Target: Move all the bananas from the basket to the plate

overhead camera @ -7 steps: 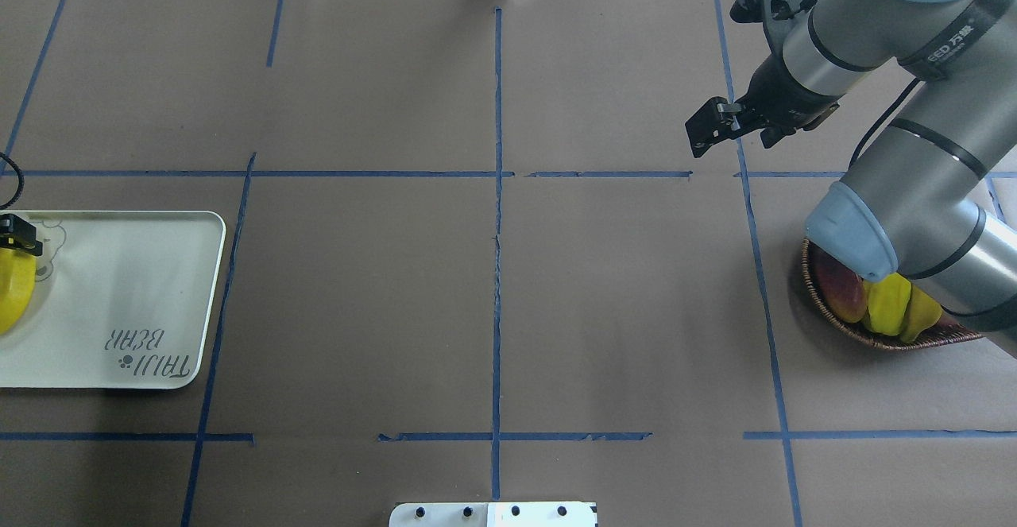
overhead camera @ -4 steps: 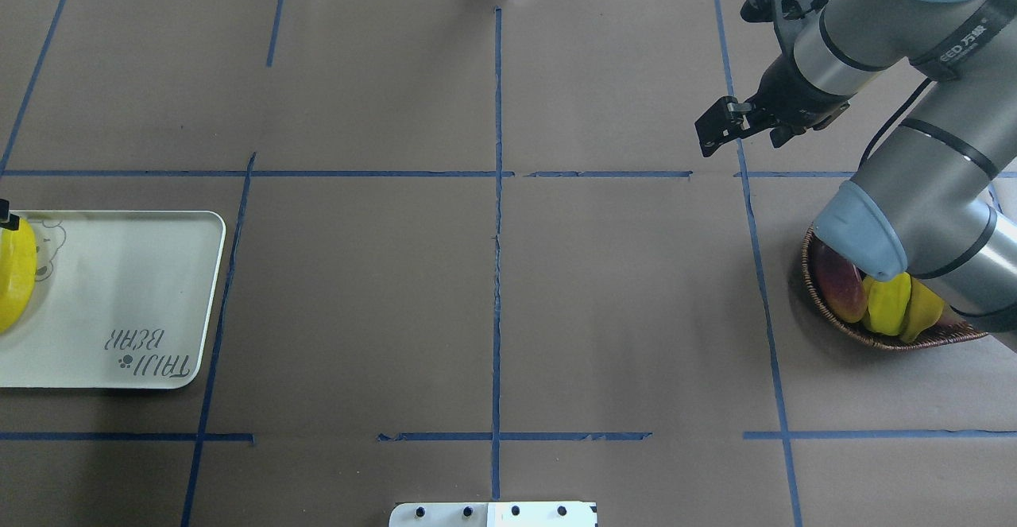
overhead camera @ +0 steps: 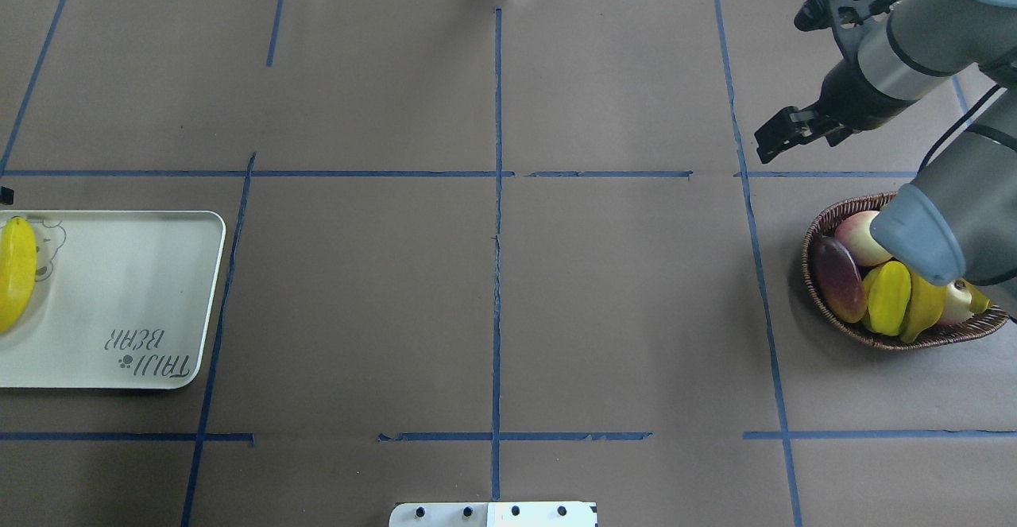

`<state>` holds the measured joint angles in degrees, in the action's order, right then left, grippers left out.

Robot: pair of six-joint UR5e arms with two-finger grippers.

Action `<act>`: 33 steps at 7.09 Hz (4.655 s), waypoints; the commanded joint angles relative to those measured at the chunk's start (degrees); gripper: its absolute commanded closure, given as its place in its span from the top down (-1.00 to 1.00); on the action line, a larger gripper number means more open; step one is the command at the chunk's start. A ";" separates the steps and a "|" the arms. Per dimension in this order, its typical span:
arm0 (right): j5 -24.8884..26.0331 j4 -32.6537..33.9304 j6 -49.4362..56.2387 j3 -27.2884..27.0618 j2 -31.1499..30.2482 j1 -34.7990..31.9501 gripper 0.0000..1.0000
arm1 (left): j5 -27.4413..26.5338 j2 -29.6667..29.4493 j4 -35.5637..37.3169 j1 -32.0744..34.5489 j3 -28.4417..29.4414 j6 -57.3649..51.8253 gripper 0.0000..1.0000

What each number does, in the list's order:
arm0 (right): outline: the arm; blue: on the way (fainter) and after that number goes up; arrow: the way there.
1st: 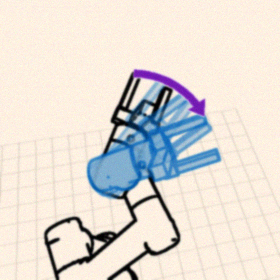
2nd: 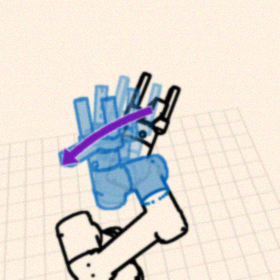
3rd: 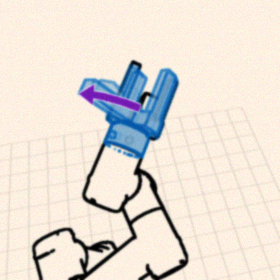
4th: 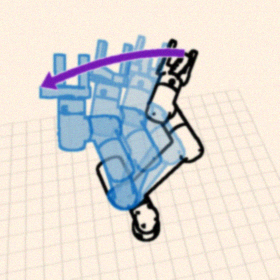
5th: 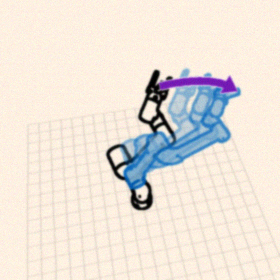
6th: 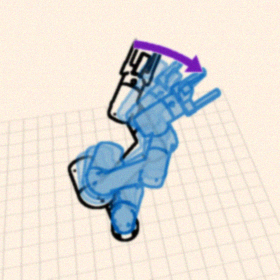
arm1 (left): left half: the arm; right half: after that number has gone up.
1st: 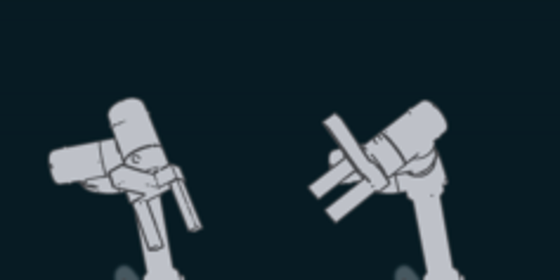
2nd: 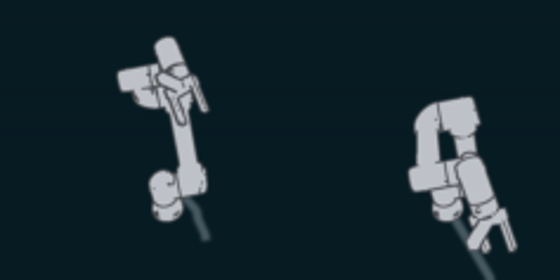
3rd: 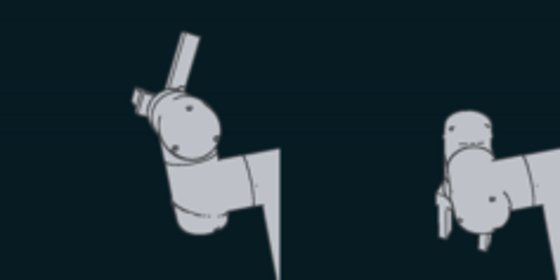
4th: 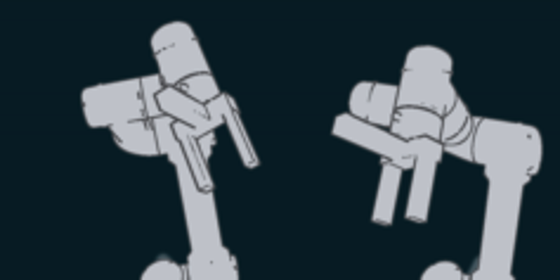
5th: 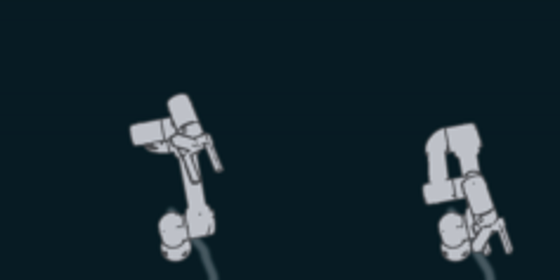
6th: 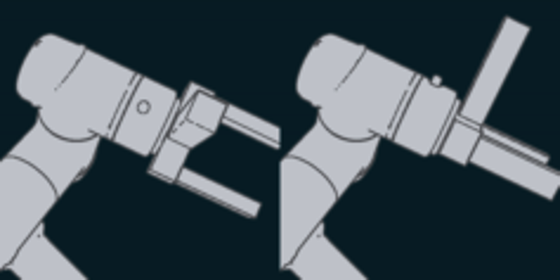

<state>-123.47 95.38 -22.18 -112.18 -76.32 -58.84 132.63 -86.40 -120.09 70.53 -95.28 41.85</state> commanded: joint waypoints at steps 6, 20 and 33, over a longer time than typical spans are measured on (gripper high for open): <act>1.64 -6.97 15.15 -2.80 -20.97 -3.03 1.00 | 0.08 -1.23 3.81 -0.22 -3.07 0.07 1.00; 1.12 -6.79 15.15 1.70 -19.65 -2.40 -0.69 | 0.26 -1.23 3.81 -0.31 -2.98 0.07 1.00; 5.94 -26.06 -44.48 1.42 6.71 16.28 -0.69 | 3.16 -13.59 -5.07 -7.05 -3.95 26.11 1.00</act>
<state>-120.51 76.41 -60.61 -112.30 -70.29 -45.74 135.75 -96.23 -124.15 66.38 -99.29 60.47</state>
